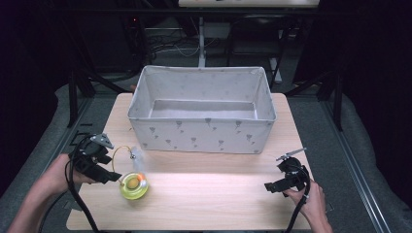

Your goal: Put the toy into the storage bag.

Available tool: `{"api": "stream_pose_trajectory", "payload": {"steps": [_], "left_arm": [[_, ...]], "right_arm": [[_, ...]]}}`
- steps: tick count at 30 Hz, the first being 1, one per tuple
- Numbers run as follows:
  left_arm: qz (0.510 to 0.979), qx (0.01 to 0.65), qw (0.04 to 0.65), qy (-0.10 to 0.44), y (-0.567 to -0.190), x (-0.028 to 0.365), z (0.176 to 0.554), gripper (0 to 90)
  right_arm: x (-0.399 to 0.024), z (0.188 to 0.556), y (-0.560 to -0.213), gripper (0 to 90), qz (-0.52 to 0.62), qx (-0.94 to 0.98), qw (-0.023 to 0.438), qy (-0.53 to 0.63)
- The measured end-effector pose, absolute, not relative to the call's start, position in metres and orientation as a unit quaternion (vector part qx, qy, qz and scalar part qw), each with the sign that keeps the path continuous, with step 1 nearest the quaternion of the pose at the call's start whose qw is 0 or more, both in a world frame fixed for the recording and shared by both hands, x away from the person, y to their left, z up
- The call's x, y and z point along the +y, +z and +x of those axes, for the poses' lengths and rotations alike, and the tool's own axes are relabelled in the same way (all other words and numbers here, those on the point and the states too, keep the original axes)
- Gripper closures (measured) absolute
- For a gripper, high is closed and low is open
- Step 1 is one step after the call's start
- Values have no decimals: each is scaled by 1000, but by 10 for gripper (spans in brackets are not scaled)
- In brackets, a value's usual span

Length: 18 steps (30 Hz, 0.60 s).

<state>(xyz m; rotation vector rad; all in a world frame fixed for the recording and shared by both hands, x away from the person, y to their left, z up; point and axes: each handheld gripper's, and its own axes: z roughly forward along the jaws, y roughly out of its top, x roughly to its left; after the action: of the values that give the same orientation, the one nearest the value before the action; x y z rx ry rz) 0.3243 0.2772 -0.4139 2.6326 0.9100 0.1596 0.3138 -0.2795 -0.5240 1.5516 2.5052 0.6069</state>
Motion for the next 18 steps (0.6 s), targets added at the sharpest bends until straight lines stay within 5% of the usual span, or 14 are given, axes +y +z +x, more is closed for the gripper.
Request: {"api": "stream_pose_trajectory", "payload": {"steps": [12,18], "left_arm": [[932,319,164,51,-414,275,332,843],[941,302,141,59,-412,264,326,876]], "right_arm": [[-281,314,-525,12,509,836,64,196],[-280,314,-525,13,508,837,58,195]]}}
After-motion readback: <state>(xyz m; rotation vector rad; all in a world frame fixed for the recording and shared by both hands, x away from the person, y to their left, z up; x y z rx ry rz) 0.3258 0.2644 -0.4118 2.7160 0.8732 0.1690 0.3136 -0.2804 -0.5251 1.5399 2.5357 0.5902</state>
